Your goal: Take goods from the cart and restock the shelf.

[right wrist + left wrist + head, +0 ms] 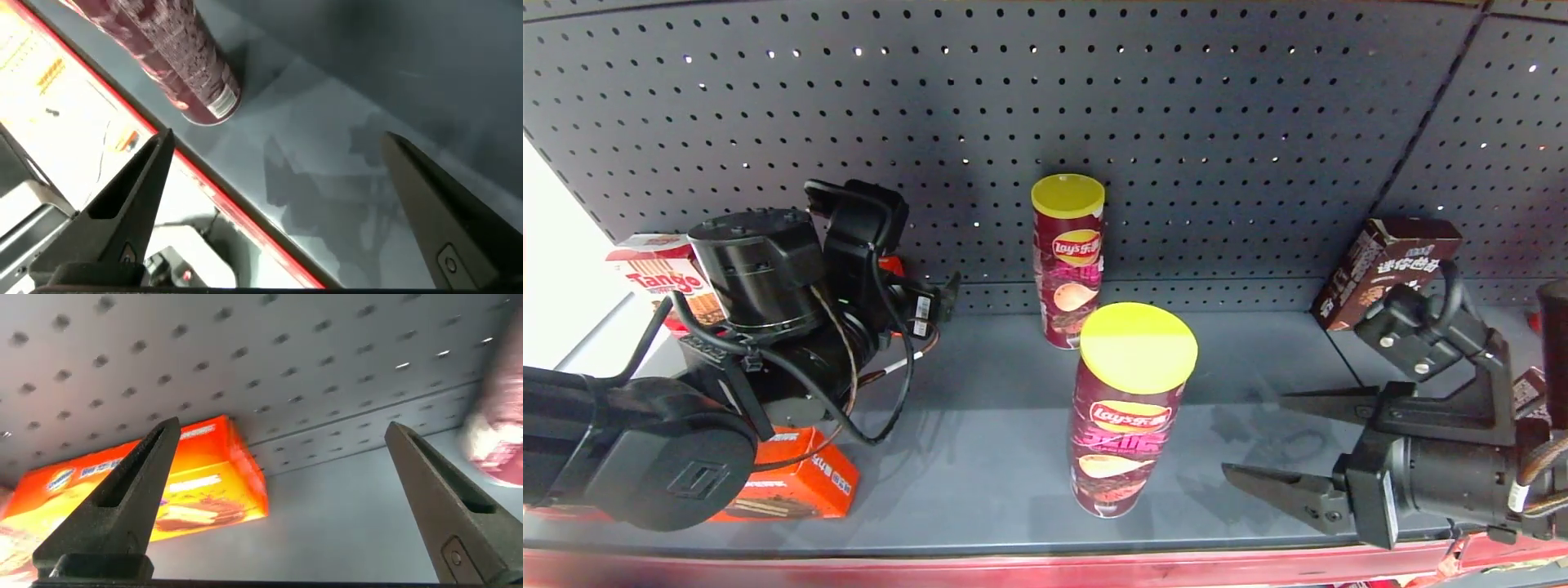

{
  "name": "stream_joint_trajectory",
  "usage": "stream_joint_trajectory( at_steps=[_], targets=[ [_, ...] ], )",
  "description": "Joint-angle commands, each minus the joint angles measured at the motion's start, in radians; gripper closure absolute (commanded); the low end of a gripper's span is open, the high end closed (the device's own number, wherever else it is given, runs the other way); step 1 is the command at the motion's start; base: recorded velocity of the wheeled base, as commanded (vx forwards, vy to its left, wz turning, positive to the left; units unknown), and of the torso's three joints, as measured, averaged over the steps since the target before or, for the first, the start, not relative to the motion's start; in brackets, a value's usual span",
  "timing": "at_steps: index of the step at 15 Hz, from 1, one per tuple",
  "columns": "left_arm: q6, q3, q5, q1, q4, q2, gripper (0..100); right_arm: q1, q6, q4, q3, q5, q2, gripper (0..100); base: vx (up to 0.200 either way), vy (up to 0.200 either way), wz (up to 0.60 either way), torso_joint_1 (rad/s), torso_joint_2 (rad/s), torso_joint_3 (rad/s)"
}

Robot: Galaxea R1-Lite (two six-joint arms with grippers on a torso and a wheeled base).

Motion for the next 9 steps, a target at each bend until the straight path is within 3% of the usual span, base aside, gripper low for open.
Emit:
stream_joint_trajectory(
  at_steps=[1,6,9],
  targets=[
    [0.001,-0.001,0.001,0.006,-0.002,-0.004,0,0.003,0.000,0.001,0.000,-0.001,0.043,0,0.000,0.000,0.00,0.000,0.00,0.000],
    [0.001,-0.002,0.001,0.012,-0.002,-0.017,0,-0.017,0.001,-0.004,-0.004,-0.004,0.080,0,0.000,0.000,0.00,0.000,0.00,0.000],
    [0.001,-0.002,0.001,0.019,-0.002,-0.017,0,-0.007,0.003,-0.029,-0.008,-0.060,0.132,0,0.000,0.000,0.00,0.000,0.00,0.000]
  ],
)
